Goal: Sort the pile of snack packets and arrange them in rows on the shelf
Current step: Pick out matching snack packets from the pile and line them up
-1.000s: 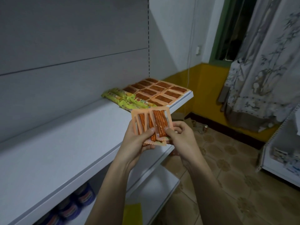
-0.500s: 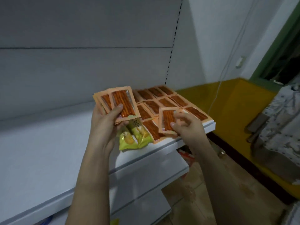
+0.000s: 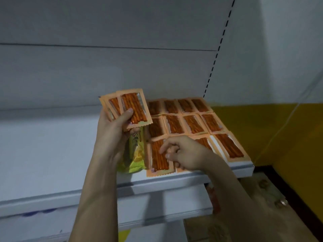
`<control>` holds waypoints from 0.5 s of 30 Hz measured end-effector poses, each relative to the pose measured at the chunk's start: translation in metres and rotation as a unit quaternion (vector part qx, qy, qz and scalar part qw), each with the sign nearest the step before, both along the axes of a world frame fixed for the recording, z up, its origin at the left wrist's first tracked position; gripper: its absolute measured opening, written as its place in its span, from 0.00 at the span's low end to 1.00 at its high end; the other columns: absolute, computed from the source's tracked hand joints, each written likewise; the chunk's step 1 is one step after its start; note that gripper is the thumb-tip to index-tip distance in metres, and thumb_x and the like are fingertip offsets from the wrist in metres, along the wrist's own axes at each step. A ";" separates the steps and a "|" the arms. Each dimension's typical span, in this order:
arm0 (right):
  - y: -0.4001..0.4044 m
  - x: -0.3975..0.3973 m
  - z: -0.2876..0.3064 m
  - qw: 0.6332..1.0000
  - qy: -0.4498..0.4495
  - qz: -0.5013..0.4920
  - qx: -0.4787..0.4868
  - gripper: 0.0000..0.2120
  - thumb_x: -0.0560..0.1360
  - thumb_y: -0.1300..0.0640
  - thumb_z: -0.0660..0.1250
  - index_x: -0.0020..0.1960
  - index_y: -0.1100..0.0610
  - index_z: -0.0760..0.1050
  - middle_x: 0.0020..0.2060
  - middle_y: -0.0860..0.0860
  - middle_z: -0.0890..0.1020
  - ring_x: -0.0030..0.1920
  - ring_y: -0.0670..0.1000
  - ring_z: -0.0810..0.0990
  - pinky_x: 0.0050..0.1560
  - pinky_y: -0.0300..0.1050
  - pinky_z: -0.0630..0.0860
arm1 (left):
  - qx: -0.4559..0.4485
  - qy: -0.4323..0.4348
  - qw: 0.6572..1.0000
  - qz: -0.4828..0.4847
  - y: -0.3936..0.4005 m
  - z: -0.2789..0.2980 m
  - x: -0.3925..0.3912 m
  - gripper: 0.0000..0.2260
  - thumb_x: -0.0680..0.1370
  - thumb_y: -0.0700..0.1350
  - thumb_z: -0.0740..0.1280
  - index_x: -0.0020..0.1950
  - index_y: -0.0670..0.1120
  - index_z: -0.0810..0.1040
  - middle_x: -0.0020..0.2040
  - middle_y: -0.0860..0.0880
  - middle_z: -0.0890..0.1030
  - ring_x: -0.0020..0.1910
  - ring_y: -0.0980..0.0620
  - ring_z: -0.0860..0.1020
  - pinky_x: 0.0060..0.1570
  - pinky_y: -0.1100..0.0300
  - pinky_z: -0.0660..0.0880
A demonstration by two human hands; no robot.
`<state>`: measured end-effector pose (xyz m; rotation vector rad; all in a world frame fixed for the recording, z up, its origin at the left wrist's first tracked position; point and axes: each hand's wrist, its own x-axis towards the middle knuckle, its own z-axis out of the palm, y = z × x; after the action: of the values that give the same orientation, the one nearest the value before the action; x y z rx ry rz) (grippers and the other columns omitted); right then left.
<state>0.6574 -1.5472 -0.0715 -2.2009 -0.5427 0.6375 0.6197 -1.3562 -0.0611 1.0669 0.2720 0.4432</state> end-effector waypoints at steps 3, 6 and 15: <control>-0.001 0.011 -0.001 0.999 -0.015 0.042 -0.020 0.07 0.80 0.61 0.65 0.53 0.50 0.76 0.39 0.50 0.79 0.34 0.48 0.76 0.32 0.42 0.73 | 0.016 -0.004 1.000 0.022 -0.014 0.002 -0.001 0.16 0.79 0.38 0.68 0.67 0.43 0.74 0.52 0.45 0.85 0.42 0.52 0.85 0.29 0.67 0.78; 0.000 0.016 -0.004 0.996 -0.060 0.056 -0.045 0.08 0.78 0.56 0.69 0.52 0.47 0.72 0.39 0.49 0.82 0.34 0.47 0.79 0.34 0.46 0.75 | 0.038 0.004 0.998 0.044 -0.026 -0.001 -0.006 0.16 0.80 0.38 0.68 0.67 0.42 0.74 0.50 0.47 0.85 0.42 0.53 0.85 0.29 0.66 0.77; -0.029 0.028 0.008 0.968 -0.006 -0.056 0.244 0.09 0.80 0.50 0.64 0.59 0.50 0.72 0.44 0.48 0.83 0.36 0.41 0.82 0.35 0.35 0.78 | 0.078 0.050 0.995 0.048 -0.081 -0.017 -0.021 0.16 0.77 0.36 0.71 0.64 0.40 0.74 0.47 0.42 0.83 0.27 0.54 0.78 0.25 0.63 0.74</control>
<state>0.6857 -1.5758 -0.0633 -1.7567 -0.5134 0.3800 0.5986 -1.4368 -0.0782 1.2345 0.3831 0.5038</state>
